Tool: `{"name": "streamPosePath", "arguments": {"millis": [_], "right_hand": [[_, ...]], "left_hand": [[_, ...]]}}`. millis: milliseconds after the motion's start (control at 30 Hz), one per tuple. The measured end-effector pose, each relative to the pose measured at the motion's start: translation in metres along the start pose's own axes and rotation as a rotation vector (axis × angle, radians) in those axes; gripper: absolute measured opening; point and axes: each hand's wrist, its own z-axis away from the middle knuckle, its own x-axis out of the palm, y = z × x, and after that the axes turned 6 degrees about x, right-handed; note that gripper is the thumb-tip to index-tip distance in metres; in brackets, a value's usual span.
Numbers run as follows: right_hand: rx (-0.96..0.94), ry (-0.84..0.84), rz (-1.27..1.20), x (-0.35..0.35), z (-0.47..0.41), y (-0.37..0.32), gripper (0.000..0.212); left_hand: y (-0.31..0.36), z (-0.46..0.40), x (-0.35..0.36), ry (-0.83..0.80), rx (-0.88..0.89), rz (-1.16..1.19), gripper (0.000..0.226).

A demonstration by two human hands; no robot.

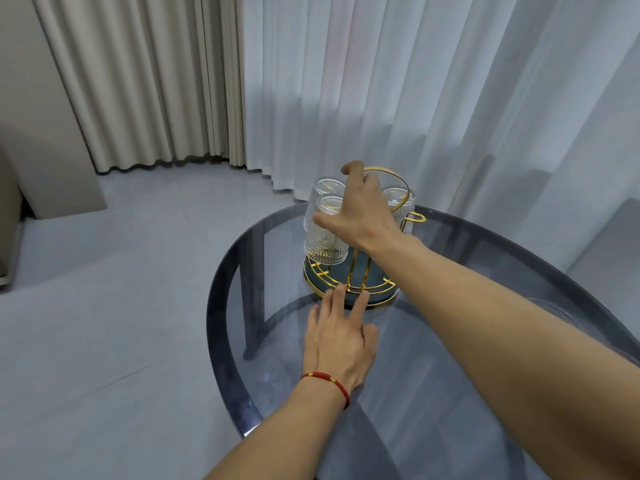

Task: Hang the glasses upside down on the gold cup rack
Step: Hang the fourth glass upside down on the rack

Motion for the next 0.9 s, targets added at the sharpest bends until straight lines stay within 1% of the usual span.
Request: {"name": "streamPosePath", "arguments": {"millis": [100,300,367,467,633,667,733,767,833,900], "right_hand": [[-0.004,-0.012,0.041,0.003,0.0,0.003,0.072],[-0.081,-0.016,0.298,0.008,0.012,0.006,0.061],[-0.12,-0.007,0.346,0.007,0.021,0.009,0.058],[-0.171,0.085,0.292,-0.003,0.039,0.018,0.052],[-0.177,0.176,0.176,-0.029,0.097,0.053,0.045],[-0.166,0.195,0.162,-0.036,0.111,0.063,0.045],[-0.124,0.233,0.15,-0.048,0.14,0.081,0.045],[-0.092,0.251,0.144,-0.055,0.154,0.092,0.044],[-0.029,0.27,0.148,-0.067,0.184,0.114,0.042],[0.036,0.259,0.168,-0.083,0.208,0.137,0.041]], "left_hand": [[0.001,0.0,-0.003,-0.012,0.002,0.002,0.063],[0.003,0.001,-0.004,0.013,0.018,-0.03,0.058],[0.005,0.002,-0.005,0.006,0.016,-0.032,0.054],[0.011,0.005,-0.009,0.014,0.045,-0.015,0.047],[0.039,0.009,-0.018,0.123,0.204,0.013,0.031],[0.047,0.009,-0.018,0.139,0.229,0.023,0.035],[0.063,0.011,-0.019,0.146,0.267,0.082,0.052],[0.071,0.013,-0.019,0.144,0.283,0.127,0.054],[0.087,0.018,-0.02,0.131,0.313,0.193,0.046],[0.102,0.025,-0.021,0.127,0.357,0.198,0.043]]}}
